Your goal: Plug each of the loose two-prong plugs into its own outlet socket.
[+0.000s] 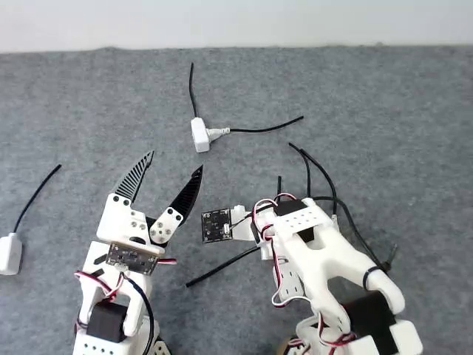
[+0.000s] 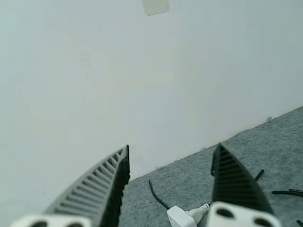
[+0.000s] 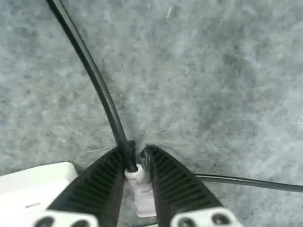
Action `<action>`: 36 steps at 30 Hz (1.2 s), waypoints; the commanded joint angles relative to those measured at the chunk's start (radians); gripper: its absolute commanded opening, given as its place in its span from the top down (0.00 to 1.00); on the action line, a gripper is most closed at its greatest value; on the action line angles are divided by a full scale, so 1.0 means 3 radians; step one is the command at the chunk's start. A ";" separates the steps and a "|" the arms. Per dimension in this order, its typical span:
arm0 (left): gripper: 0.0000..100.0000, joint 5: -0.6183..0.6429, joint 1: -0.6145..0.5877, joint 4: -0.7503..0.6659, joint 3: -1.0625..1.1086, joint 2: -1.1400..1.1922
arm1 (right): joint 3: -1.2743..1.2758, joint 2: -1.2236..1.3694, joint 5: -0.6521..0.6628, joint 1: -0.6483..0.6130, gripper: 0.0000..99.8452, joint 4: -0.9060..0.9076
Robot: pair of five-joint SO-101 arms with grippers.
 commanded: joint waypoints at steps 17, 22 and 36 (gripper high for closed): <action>0.73 -0.0015 0.0020 -0.0097 -0.0018 -0.0031 | -0.1570 -0.1046 -0.0251 -0.0074 0.99 0.1527; 0.73 -0.0010 0.0026 -0.0092 -0.0018 -0.0031 | -0.1933 -0.1307 -0.0450 -0.0110 0.99 0.1721; 0.73 -0.0010 0.0026 -0.0102 0.0018 -0.0036 | -0.2465 -0.1399 -0.0890 -0.0269 0.99 0.1839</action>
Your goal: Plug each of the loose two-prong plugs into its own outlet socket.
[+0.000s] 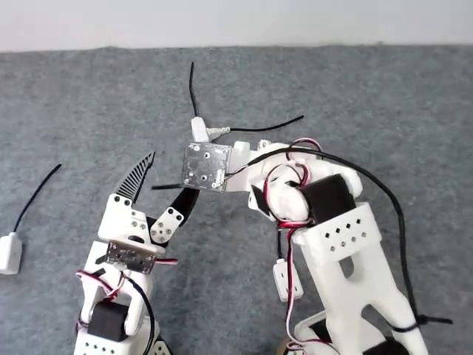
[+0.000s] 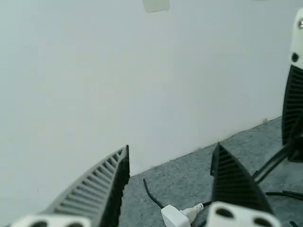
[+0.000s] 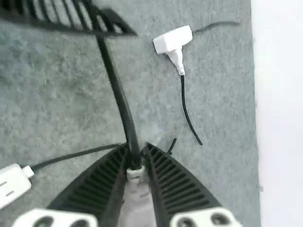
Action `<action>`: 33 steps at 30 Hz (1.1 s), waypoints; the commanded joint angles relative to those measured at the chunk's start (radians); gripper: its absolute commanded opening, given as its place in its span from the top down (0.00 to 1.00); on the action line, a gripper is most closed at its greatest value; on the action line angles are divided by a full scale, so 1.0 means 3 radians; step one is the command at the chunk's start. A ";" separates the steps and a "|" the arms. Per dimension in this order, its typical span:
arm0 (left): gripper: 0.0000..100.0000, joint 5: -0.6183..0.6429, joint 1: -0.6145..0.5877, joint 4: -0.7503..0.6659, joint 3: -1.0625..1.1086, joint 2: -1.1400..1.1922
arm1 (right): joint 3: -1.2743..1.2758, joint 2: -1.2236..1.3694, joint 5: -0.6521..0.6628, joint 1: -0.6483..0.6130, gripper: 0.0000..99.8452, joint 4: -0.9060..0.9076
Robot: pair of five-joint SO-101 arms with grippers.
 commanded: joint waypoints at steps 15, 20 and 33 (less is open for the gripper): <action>0.73 -0.0036 0.0230 0.0148 -0.0120 -0.0051 | -0.0547 -0.0125 -0.0307 -0.0023 0.99 -0.0028; 0.73 -0.0031 0.0240 0.0153 -0.0130 -0.0056 | -0.1018 -0.0125 -0.0486 -0.0182 0.99 -0.0003; 0.73 -0.0343 0.1217 0.0593 -0.0713 -0.0056 | -0.1575 -0.0176 -0.0680 -0.0775 0.99 0.0074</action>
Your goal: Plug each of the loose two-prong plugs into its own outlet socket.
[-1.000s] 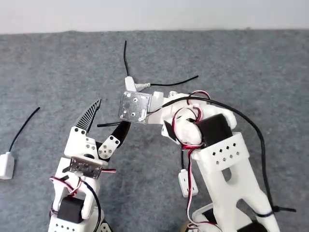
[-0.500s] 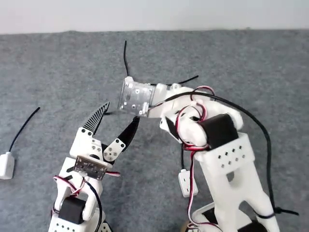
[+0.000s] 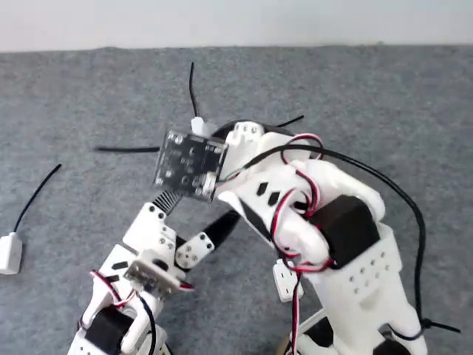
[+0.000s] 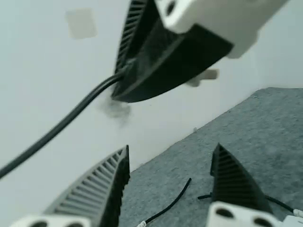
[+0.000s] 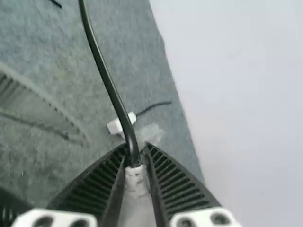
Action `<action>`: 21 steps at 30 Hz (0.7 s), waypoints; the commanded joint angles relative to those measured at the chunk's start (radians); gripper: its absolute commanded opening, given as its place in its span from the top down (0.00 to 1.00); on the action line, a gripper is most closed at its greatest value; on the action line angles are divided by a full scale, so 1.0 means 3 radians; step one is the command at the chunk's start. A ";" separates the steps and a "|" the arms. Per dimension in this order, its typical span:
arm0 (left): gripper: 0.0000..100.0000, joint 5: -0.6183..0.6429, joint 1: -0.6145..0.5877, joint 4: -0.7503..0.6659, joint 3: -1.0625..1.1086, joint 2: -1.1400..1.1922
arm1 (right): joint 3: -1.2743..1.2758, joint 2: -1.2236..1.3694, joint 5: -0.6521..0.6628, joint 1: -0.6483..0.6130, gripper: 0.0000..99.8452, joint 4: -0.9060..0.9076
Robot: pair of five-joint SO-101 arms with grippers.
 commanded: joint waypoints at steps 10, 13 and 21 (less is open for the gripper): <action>0.73 -0.0235 0.0604 0.0292 -0.0320 -0.0056 | -0.0511 -0.0084 -0.0041 -0.0892 0.99 0.0043; 0.73 -0.0245 0.0716 0.0384 -0.0315 -0.0056 | -0.0501 -0.0084 -0.0046 -0.0923 0.99 0.0079; 0.77 -0.0220 0.0297 0.0563 -0.0238 -0.0056 | -0.0225 -0.0084 -0.0051 -0.0529 0.99 0.0258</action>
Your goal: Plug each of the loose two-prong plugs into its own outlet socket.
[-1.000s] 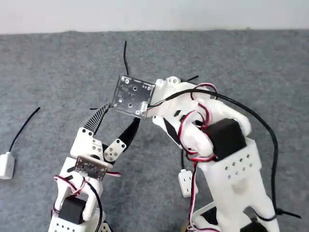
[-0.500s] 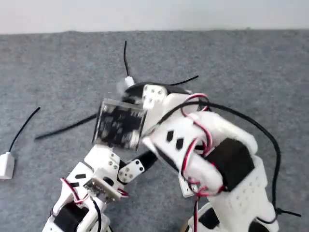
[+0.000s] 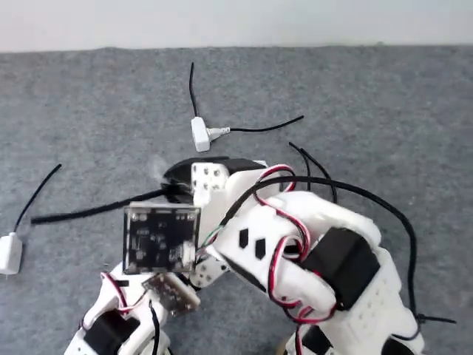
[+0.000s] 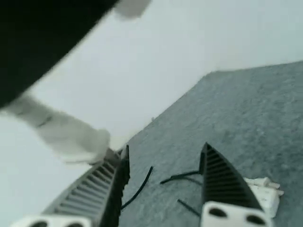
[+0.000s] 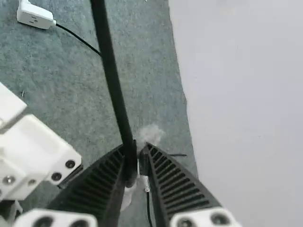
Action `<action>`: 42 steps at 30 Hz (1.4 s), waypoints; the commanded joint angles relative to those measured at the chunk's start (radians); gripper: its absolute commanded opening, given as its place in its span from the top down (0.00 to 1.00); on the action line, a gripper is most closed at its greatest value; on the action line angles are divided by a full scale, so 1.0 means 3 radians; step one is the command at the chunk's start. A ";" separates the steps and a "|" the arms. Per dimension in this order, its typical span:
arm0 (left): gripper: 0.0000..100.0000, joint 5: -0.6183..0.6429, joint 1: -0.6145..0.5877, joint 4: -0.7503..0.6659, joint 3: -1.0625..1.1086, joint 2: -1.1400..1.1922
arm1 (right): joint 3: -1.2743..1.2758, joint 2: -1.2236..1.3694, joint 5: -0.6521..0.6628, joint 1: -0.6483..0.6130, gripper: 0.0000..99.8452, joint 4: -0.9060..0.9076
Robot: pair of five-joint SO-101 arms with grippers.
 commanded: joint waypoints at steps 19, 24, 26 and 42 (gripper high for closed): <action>0.84 0.0292 -0.1227 -0.1105 0.0534 -0.0041 | 0.1079 0.0708 -0.0235 0.1501 0.99 -0.1465; 0.84 0.0358 -0.1422 -0.1227 0.0529 -0.0041 | 0.0736 0.1025 -0.0813 0.1465 0.99 -0.0642; 0.84 0.0435 -0.1432 -0.1181 0.0483 -0.0041 | 0.0777 0.1082 -0.0915 0.1337 0.99 -0.0340; 0.76 0.0588 -0.1442 -0.0859 0.0279 -0.0056 | 0.1795 0.1266 0.0414 0.1112 0.82 0.0054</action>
